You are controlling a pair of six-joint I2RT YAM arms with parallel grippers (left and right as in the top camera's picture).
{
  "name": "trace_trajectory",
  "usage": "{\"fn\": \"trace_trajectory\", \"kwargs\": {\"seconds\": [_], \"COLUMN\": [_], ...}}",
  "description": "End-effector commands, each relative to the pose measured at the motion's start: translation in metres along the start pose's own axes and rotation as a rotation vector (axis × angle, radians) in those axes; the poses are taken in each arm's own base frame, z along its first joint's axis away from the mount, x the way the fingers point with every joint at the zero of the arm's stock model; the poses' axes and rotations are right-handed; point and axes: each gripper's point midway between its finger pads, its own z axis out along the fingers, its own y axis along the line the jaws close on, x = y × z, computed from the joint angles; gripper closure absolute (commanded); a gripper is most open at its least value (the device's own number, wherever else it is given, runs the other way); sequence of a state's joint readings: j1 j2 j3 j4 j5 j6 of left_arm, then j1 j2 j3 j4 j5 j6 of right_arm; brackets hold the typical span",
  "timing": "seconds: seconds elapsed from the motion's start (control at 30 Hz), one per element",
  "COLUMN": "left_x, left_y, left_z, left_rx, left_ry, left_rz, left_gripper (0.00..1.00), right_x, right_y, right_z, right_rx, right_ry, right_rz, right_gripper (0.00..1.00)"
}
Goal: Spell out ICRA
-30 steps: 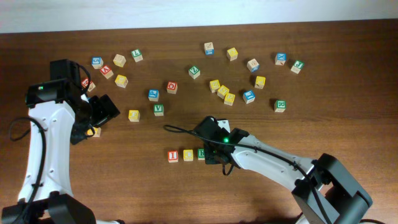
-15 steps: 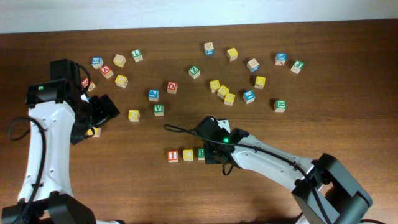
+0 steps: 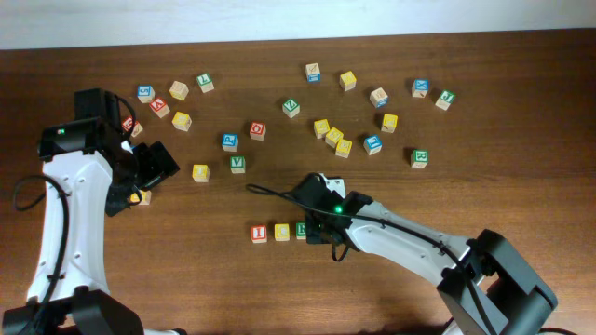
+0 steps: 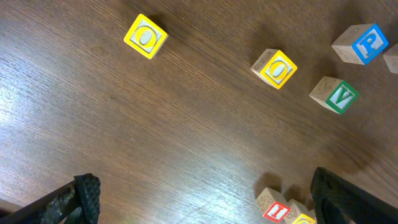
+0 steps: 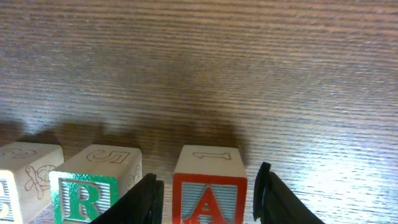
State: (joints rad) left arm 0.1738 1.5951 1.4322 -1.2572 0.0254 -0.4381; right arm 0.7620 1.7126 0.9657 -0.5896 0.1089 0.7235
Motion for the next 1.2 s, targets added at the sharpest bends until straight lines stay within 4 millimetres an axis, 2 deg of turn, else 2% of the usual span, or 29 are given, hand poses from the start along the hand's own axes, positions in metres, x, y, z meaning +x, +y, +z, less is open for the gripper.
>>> {"fn": "trace_trajectory", "kwargs": {"seconds": [0.0, 0.1, 0.2, 0.3, 0.33, 0.4, 0.47, 0.53, 0.57, 0.63, 0.7, 0.73, 0.8, 0.93, 1.0, 1.1, 1.17], "left_x": [-0.001, -0.001, -0.001, -0.001, -0.001, -0.001, -0.001, -0.001, -0.001, -0.001, -0.001, -0.001, -0.001, -0.001, -0.001, -0.001, -0.001], "left_y": [0.002, 0.002, 0.002, 0.002, 0.002, 0.002, 0.002, 0.002, 0.002, 0.002, 0.002, 0.002, 0.002, 0.002, 0.002, 0.002, 0.002], "left_z": [-0.002, -0.002, -0.002, -0.002, -0.002, -0.002, -0.002, -0.002, -0.002, -0.002, -0.002, -0.002, -0.002, -0.002, -0.002, -0.002, -0.002], "left_rx": [-0.002, -0.002, -0.002, -0.002, -0.002, -0.002, -0.002, -0.002, -0.002, -0.002, -0.002, -0.002, -0.002, -0.002, -0.002, -0.002, -0.002], "left_ry": [-0.007, -0.007, -0.007, -0.007, -0.007, -0.007, -0.007, -0.007, -0.007, -0.007, -0.007, -0.007, -0.007, -0.007, -0.007, -0.007, -0.007], "left_rz": [-0.015, -0.015, -0.015, -0.015, -0.015, -0.015, -0.015, -0.015, -0.015, -0.015, -0.015, -0.015, -0.015, -0.015, -0.015, -0.015, -0.015], "left_gripper": [0.01, 0.01, 0.01, 0.01, 0.01, 0.01, 0.01, 0.01, 0.01, 0.01, 0.01, 0.01, 0.01, 0.01, 0.01, 0.01, 0.01], "right_x": [-0.017, -0.029, -0.046, -0.059, -0.059, -0.050, -0.031, -0.014, -0.008, 0.007, 0.014, 0.014, 0.014, 0.006, 0.002, 0.007, -0.003], "right_y": [0.002, 0.000, 0.004, -0.006, -0.012, -0.026, -0.048, -0.065, -0.072, -0.086, -0.091, -0.092, -0.091, -0.105, -0.106, -0.095, -0.096], "right_z": [-0.009, -0.025, -0.060, -0.119, -0.143, -0.185, -0.225, -0.249, -0.255, -0.259, -0.258, -0.257, -0.250, -0.239, -0.227, -0.201, -0.181], "right_rx": [0.034, 0.074, 0.072, 0.081, 0.068, 0.021, -0.021, -0.048, -0.050, -0.032, -0.016, -0.012, -0.011, 0.054, 0.076, 0.102, 0.165], "right_ry": [-0.047, -0.062, -0.097, -0.173, -0.206, -0.261, -0.308, -0.334, -0.336, -0.313, -0.289, -0.283, -0.277, -0.286, -0.257, -0.138, -0.106], "right_rz": [-0.012, -0.015, -0.027, -0.016, -0.009, 0.006, 0.020, 0.026, 0.027, 0.021, 0.052, 0.064, 0.116, 0.164, 0.187, 0.165, 0.180], "right_gripper": [0.59, 0.59, 0.59, 0.56, 0.51, 0.37, 0.21, 0.17, 0.17, 0.17, 0.16, 0.15, 0.03, 0.02, 0.02, 0.02, 0.02]}}
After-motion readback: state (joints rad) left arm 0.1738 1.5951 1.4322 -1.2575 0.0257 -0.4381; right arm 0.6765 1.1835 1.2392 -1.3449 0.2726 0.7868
